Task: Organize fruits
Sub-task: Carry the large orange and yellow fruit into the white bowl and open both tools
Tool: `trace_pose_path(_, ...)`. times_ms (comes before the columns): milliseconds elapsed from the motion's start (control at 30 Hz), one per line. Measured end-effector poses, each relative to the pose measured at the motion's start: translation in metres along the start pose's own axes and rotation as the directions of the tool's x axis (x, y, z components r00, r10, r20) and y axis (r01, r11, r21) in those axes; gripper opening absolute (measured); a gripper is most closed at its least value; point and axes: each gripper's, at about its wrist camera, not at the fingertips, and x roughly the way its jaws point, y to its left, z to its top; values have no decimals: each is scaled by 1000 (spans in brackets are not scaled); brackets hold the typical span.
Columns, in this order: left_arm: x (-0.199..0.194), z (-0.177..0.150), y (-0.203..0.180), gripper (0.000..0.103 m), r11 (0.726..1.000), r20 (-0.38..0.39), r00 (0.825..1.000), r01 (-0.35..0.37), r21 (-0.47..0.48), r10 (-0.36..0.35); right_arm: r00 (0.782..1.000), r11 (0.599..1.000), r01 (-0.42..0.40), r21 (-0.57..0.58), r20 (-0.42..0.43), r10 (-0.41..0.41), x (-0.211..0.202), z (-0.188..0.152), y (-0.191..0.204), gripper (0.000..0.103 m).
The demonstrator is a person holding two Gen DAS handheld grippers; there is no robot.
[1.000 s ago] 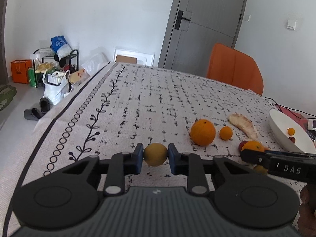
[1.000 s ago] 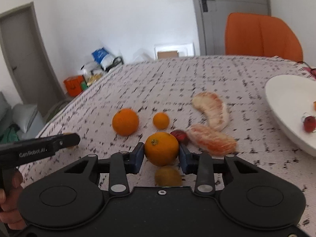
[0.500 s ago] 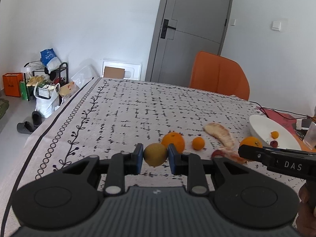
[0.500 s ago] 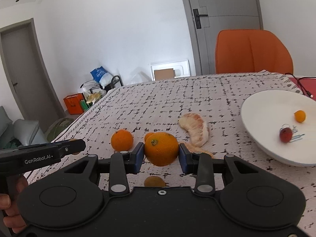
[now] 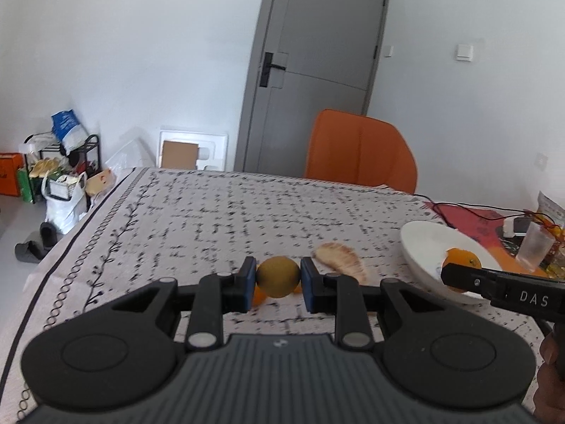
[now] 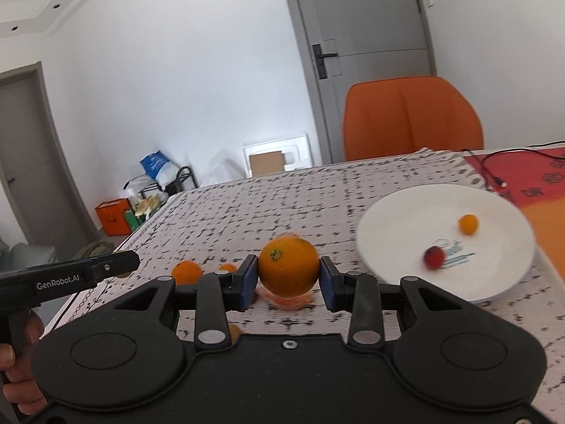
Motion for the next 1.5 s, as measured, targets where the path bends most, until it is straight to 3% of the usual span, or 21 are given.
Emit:
trace_pose_path(600,37,5,-64,25,986,-34,990,136,96,-134,989,986,139,92,44,-143,-17,-1,-64,35)
trace_pose_path(1500,96,6,-135,25,962,-102,976,210,174,-194,987,971,154,182,22,-161,0,-12,-124,35)
